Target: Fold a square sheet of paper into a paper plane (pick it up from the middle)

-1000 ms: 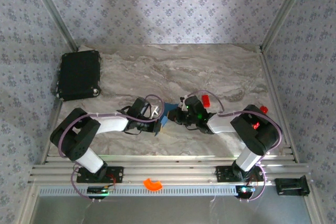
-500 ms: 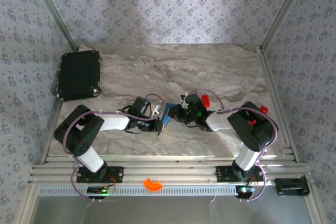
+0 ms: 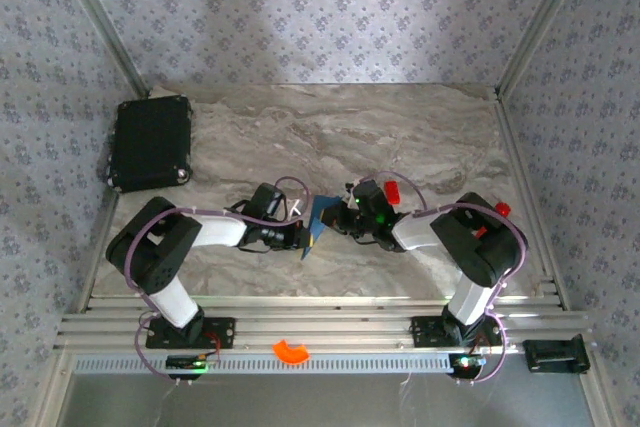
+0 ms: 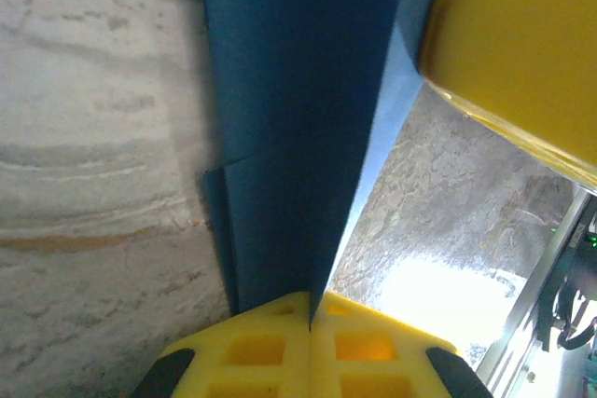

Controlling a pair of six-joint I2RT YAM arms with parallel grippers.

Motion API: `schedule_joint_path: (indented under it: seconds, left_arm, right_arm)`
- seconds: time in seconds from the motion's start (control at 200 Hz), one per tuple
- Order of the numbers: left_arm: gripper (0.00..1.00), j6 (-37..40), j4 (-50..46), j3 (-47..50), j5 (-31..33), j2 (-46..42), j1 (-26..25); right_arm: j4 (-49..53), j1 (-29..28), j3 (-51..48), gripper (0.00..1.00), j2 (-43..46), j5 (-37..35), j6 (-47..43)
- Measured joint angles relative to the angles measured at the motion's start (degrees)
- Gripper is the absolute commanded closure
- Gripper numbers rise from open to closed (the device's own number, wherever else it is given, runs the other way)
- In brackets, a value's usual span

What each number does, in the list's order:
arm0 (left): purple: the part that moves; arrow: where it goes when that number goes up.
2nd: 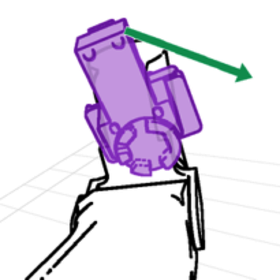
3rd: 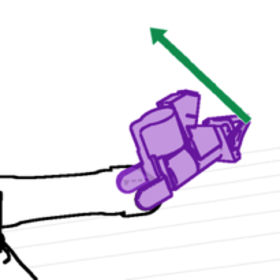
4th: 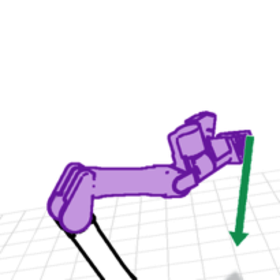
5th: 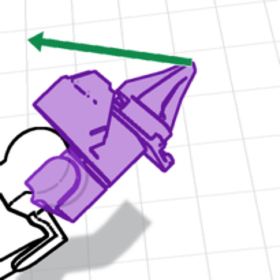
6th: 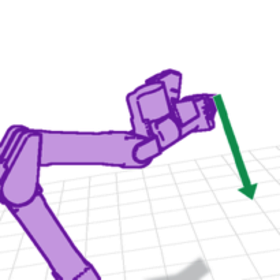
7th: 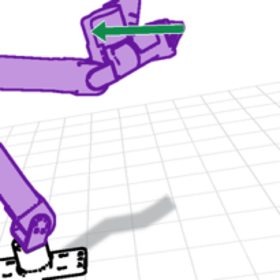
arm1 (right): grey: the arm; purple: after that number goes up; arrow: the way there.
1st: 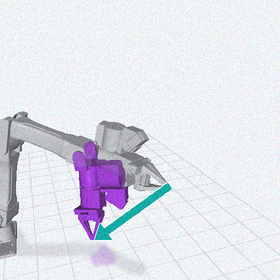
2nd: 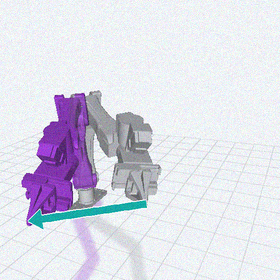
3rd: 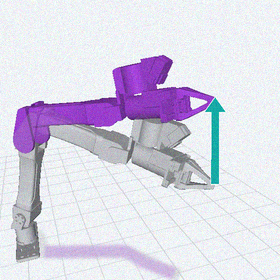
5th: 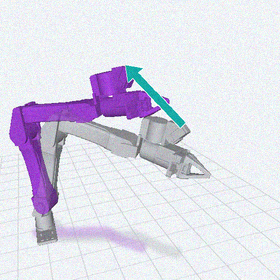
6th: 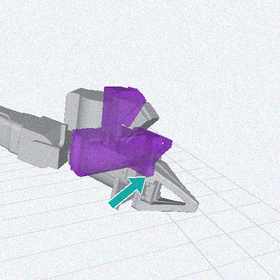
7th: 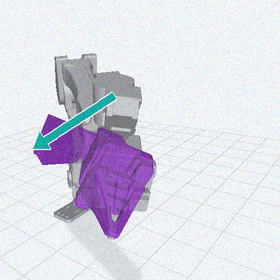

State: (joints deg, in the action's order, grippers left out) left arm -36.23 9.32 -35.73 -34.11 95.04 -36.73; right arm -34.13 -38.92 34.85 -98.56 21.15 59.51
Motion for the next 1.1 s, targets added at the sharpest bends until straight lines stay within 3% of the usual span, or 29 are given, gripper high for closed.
schedule_joint_path:
  seconds: [0.17, 0.53, 1.099]
  left_arm:
    - [1.0, -1.4, 2.2, 1.0, -0.3, 0.0, 0.2]
    - [1.0, -4.4, 7.8, 3.8, -1.4, -0.1, 1.0]
    - [1.0, -5.4, 8.5, 4.0, -1.7, 0.0, 1.2]
  right_arm:
    - [-0.2, 0.4, 0.4, 0.92, -0.9, 0.9, 0.0]
    - [-0.4, 1.2, 2.7, 0.92, -3.3, 2.6, 0.0]
    - [1.6, 1.3, 5.2, 0.91, -4.9, 3.8, -0.6]
